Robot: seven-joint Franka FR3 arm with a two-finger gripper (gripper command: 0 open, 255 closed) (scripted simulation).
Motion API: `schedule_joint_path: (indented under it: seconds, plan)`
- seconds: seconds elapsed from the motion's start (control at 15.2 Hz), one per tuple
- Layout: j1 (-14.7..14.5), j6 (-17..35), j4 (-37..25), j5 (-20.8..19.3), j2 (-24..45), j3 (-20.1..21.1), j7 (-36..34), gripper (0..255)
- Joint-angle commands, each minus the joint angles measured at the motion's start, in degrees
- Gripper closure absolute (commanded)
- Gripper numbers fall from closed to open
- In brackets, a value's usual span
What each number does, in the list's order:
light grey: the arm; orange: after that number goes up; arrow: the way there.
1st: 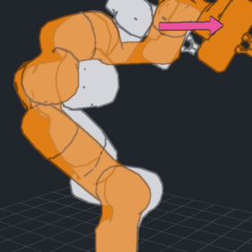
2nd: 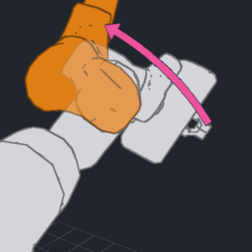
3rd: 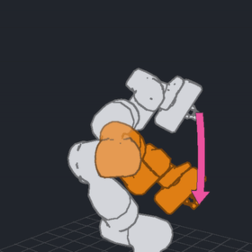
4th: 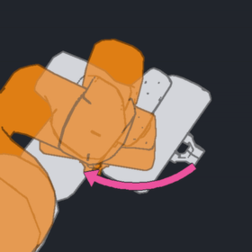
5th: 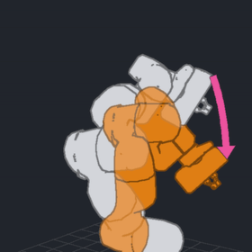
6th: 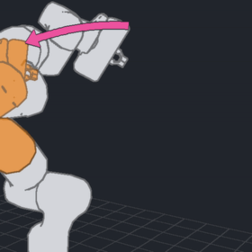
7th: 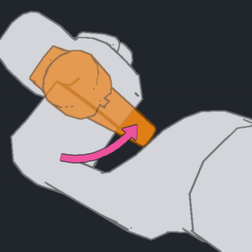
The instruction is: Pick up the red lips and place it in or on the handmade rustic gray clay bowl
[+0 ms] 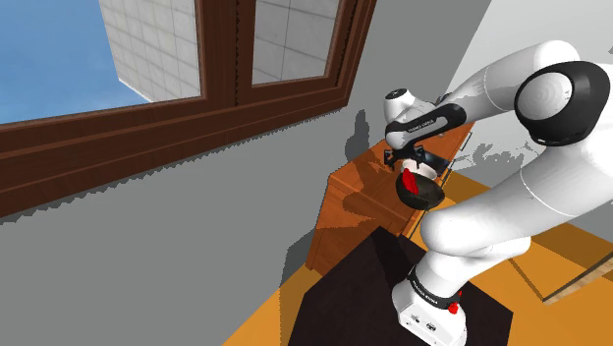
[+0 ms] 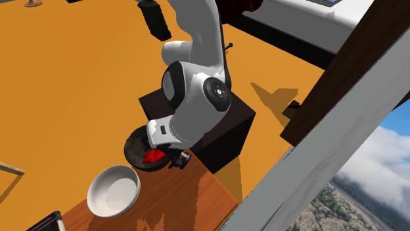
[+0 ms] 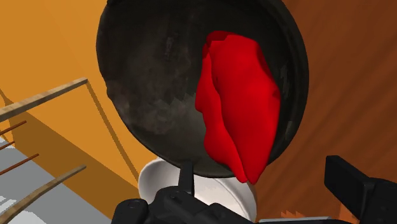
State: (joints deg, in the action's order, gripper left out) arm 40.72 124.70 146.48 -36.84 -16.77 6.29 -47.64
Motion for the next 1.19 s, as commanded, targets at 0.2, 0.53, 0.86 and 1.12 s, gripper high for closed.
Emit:
schedule_joint_path:
  seconds: [0.2, 0.53, 0.86, 1.12]
  plan:
    - [0.03, 0.18, 0.14, -0.11, 0.05, -0.01, -0.12, 0]
    - [0.03, 0.17, 0.13, -0.10, 0.05, -0.01, -0.11, 255]
    - [0.03, 0.17, 0.13, -0.10, 0.04, -0.01, -0.11, 255]
    - [-0.19, -1.17, -0.49, 0.68, -0.96, -0.06, 1.01, 255]
